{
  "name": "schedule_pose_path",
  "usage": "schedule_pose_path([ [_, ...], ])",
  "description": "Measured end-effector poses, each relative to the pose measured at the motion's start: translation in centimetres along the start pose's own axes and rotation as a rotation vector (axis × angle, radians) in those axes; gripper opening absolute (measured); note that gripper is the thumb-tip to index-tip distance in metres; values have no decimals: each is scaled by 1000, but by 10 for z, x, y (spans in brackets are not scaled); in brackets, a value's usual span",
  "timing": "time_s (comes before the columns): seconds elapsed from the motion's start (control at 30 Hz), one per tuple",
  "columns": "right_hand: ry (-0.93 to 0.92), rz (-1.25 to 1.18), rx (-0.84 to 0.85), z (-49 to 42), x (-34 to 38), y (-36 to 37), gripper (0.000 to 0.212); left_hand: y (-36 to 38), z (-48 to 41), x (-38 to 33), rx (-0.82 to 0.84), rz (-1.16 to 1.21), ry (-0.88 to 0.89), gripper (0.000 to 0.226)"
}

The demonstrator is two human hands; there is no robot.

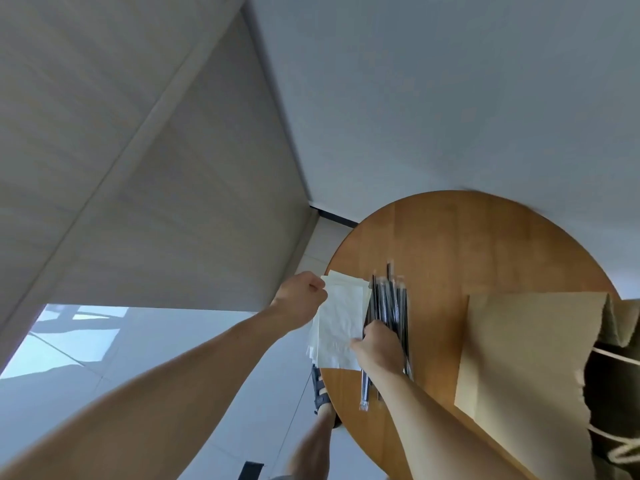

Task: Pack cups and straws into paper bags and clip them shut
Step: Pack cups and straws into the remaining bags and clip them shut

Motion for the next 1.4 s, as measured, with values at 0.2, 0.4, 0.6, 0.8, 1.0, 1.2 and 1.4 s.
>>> schedule_pose_path([
  [0.2, -76, -32, -16, 5, -3, -10, 40, 1, 3, 0, -8, 5, -4, 27],
  [0.4, -137, -58, -68, 13, 1, -28, 38, 7, 10, 2, 3, -34, -4, 28],
  [0.6, -146, -255, -6, 18, 5, -33, 14, 6, 12, 5, -13, -84, -10, 22],
  [0.8, -155, -850, 94, 25, 3, -36, 13, 13, 11, 8, 22, -6, -92, 15],
  [1.0, -208, -1179, 186, 39, 0, -48, 12, 33, 22, 4, 220, 711, -402, 35],
  [1.2, -78, -891, -187, 30, -52, -43, 10, 44, 20, -7, 136, 770, -290, 30],
  [1.4, -29, -142, -253, 0, -80, -32, 17, 49, 15, -13, 96, 553, -185, 19],
])
Point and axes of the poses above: each hand's wrist, its own z-axis away from the middle knuckle, its own y-axis out of the palm, x = y × z, the point moved 4 cm from there along -z, towards the middle knuckle, and after that the axes turned 5 degrees about z, right-handed, at the moved point
